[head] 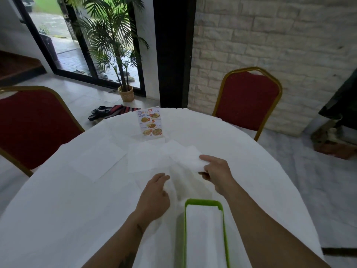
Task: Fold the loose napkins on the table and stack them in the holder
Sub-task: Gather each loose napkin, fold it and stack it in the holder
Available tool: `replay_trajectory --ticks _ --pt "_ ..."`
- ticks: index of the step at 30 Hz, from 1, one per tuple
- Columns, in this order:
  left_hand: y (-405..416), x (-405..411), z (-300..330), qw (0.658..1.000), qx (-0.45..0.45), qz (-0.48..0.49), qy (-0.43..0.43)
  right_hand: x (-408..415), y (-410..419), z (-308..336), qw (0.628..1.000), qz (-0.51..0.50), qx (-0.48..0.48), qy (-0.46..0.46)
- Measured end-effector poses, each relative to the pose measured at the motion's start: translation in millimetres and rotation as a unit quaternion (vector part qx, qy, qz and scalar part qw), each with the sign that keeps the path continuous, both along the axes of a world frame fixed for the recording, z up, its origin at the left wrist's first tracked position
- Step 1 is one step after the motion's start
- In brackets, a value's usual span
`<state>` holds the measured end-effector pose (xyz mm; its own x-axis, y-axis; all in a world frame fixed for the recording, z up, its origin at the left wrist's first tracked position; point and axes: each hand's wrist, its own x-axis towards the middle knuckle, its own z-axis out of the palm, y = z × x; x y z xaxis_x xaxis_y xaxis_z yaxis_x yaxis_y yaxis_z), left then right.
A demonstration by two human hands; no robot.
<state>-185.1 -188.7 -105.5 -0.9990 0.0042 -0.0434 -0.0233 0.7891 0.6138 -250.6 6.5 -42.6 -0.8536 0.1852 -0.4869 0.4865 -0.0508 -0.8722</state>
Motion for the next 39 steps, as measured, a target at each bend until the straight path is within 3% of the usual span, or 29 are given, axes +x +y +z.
replay_trajectory --ticks 7,15,21,32,36,39 --pt "8.4 58.9 41.7 0.997 0.053 -0.036 0.048 108.6 -6.3 39.9 0.999 -0.026 0.023 0.043" --pt "17.3 137.0 54.9 0.993 0.084 -0.077 0.006 235.9 -5.2 19.5 0.989 -0.022 0.143 0.037" --pt "19.2 165.5 54.6 0.988 0.040 -0.137 -0.050 265.8 -11.8 12.6 0.982 -0.010 0.187 0.014" --pt "25.7 167.2 55.0 0.981 0.018 -0.184 -0.058 261.0 -21.4 14.2 0.991 -0.011 0.130 -0.009" --pt "25.2 163.4 50.9 0.977 -0.013 -0.206 -0.053 259.8 -22.4 15.9 0.976 0.013 0.219 -0.012" --pt "25.5 160.3 48.8 0.971 -0.030 -0.230 -0.056 259.1 -23.2 26.1 0.932 0.058 0.357 -0.012"
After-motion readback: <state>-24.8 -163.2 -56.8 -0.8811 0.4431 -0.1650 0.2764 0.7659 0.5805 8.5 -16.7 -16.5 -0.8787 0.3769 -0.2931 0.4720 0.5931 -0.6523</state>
